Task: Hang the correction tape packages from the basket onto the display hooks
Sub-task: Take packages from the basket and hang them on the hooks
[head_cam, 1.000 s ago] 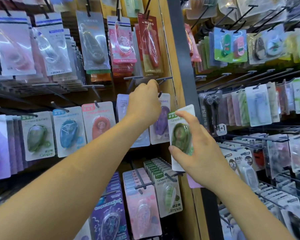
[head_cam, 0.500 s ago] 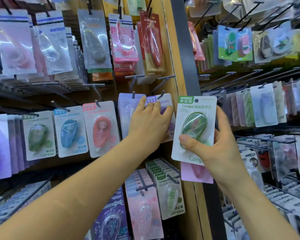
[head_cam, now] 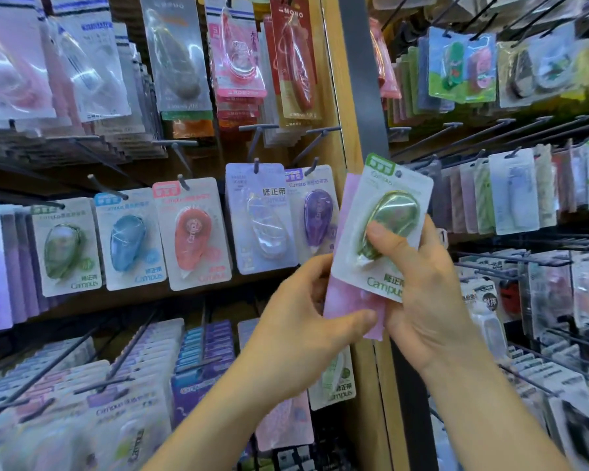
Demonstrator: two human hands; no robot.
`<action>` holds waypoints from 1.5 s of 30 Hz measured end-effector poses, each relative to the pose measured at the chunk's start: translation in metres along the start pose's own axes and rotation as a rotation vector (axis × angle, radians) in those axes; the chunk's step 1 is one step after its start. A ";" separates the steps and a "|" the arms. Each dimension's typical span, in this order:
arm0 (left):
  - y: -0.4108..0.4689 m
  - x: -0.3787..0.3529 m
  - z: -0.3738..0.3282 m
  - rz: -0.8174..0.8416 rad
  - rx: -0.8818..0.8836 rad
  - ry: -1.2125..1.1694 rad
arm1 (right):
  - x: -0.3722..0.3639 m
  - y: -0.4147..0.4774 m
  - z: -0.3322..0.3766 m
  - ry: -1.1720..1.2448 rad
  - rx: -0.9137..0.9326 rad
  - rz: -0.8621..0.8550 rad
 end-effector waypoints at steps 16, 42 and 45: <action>-0.025 0.019 0.004 -0.133 -0.008 -0.273 | -0.005 -0.019 0.024 -0.876 0.253 0.013; -0.037 0.134 -0.060 -0.425 -0.157 -0.101 | -0.061 -0.028 -0.011 -0.789 0.151 0.412; -0.054 0.153 -0.060 -0.459 -0.150 0.026 | -0.073 -0.031 -0.012 -0.679 0.193 0.375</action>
Point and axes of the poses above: each hand's wrist, its own y-axis towards the middle knuckle, its own x-axis out of the back of the hand, z = x × y, the point moved 7 cm from there along y, towards the middle knuckle, and after that the axes turned 6 degrees about -y, right-handed, at the moved point
